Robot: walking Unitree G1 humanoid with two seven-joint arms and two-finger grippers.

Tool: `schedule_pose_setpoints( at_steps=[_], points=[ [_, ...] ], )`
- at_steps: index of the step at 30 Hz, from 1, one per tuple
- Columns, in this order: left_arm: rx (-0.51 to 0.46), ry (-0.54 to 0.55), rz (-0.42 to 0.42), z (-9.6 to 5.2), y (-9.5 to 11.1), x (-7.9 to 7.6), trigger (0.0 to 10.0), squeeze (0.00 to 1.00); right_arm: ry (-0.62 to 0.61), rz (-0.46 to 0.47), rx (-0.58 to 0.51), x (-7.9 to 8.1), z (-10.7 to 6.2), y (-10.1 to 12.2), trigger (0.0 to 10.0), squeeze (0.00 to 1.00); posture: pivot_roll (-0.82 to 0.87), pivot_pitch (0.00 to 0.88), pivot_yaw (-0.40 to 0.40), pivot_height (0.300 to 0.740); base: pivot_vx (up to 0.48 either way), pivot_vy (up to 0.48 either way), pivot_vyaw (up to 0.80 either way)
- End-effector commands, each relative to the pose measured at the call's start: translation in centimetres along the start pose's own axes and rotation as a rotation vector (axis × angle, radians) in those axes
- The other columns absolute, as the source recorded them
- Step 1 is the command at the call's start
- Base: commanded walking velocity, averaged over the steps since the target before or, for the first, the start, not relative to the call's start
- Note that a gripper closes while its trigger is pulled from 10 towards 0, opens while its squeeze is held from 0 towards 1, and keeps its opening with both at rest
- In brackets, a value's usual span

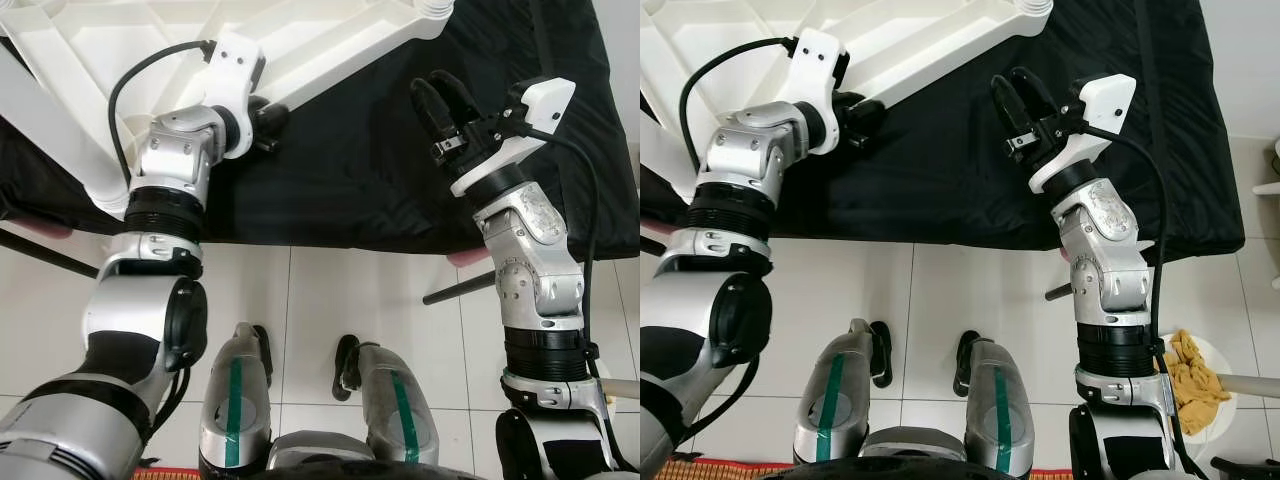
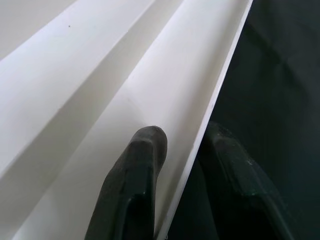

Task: Building children table

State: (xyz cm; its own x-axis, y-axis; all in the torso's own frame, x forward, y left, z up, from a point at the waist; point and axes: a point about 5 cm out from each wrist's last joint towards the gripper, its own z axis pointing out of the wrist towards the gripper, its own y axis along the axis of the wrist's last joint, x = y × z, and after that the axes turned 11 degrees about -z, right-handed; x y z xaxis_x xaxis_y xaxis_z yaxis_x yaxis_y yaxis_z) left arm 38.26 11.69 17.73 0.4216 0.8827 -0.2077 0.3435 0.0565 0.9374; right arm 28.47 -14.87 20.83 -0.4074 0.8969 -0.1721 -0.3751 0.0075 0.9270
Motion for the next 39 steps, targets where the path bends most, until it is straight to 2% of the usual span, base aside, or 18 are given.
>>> schedule_pose_setpoints(
  at_steps=[1, 5, 7, 9, 11, 16, 18, 25, 32, 33, 37, 38, 39],
  points=[
    [-0.144, 0.626, -0.052, -1.0, 0.4, 2.8, 10.0, 0.0, -0.005, -0.007, 0.0, -0.1, 0.1, 0.1, 10.0, 0.0, 0.01, 0.137, 0.012, 0.74, 0.0, 0.0, 0.0],
    [-0.171, 0.675, -0.044, -1.2, 0.6, 3.3, 10.0, 0.0, -0.005, -0.007, -0.002, -0.1, 0.2, 0.1, 10.0, 0.0, 0.01, 0.137, 0.011, 0.74, 0.0, 0.0, 0.0],
    [-0.198, 0.704, -0.013, -1.5, 1.1, 4.1, 10.0, 0.0, -0.006, -0.006, -0.003, 0.0, 0.2, 0.2, 10.0, 0.0, 0.01, 0.137, 0.012, 0.74, 0.0, 0.0, 0.0],
    [-0.198, 0.704, -0.013, -1.5, 1.1, 4.1, 10.0, 0.0, -0.006, -0.006, -0.003, 0.0, 0.2, 0.2, 10.0, 0.0, 0.01, 0.137, 0.012, 0.74, 0.0, 0.0, 0.0],
    [-0.207, 0.719, 0.044, -1.7, 1.5, 4.7, 10.0, 0.0, -0.009, -0.009, -0.003, -0.1, 0.2, 0.2, 10.0, 0.0, 0.01, 0.138, 0.014, 0.74, 0.0, 0.0, 0.0],
    [-0.205, 0.715, 0.062, -1.7, 1.5, 4.8, 10.0, 0.0, -0.01, -0.011, -0.003, -0.2, 0.1, 0.2, 10.0, 0.0, 0.01, 0.138, 0.016, 0.74, 0.0, 0.0, 0.0],
    [-0.182, 0.714, 0.137, -1.6, 1.2, 4.8, 10.0, 0.0, -0.014, -0.017, -0.002, -0.3, 0.1, 0.2, 10.0, 0.0, 0.0, 0.14, 0.017, 0.74, 0.0, 0.0, 0.0],
    [-0.17, 0.768, 0.16, -1.9, 0.9, 5.3, 10.0, 0.0, -0.017, -0.018, -0.003, -0.4, 0.0, 0.3, 10.0, 0.0, 0.01, 0.142, 0.017, 0.74, 0.0, 0.0, 0.0],
    [-0.181, 0.73, 0.13, -1.6, 0.9, 5.1, 10.0, 0.0, -0.017, -0.018, -0.003, -0.4, 0.1, 0.3, 10.0, 0.0, 0.01, 0.142, 0.015, 0.74, 0.0, 0.0, 0.0],
    [-0.181, 0.702, 0.132, -1.4, 0.9, 4.8, 10.0, 1.0, -0.016, -0.019, -0.002, -0.4, 0.1, 0.3, 10.0, 0.0, 0.01, 0.141, 0.014, 0.74, 0.0, 0.0, 0.0],
    [-0.169, 0.627, 0.148, -0.7, 1.1, 3.8, 10.0, 1.0, -0.015, -0.023, 0.0, -0.5, 0.1, 0.3, 10.0, 0.0, 0.01, 0.14, 0.016, 0.74, 0.0, 0.0, 0.0],
    [-0.18, 0.583, 0.141, -0.5, 1.3, 3.3, 10.0, 0.0, -0.015, -0.023, 0.0, -0.5, 0.1, 0.3, 10.0, 0.0, 0.01, 0.139, 0.017, 0.74, 0.0, 0.0, 0.0],
    [-0.18, 0.583, 0.141, -0.5, 1.3, 3.3, 10.0, 0.0, -0.015, -0.023, 0.0, -0.5, 0.1, 0.3, 10.0, 0.0, 0.01, 0.139, 0.017, 0.74, 0.0, 0.0, 0.0]
  ],
)
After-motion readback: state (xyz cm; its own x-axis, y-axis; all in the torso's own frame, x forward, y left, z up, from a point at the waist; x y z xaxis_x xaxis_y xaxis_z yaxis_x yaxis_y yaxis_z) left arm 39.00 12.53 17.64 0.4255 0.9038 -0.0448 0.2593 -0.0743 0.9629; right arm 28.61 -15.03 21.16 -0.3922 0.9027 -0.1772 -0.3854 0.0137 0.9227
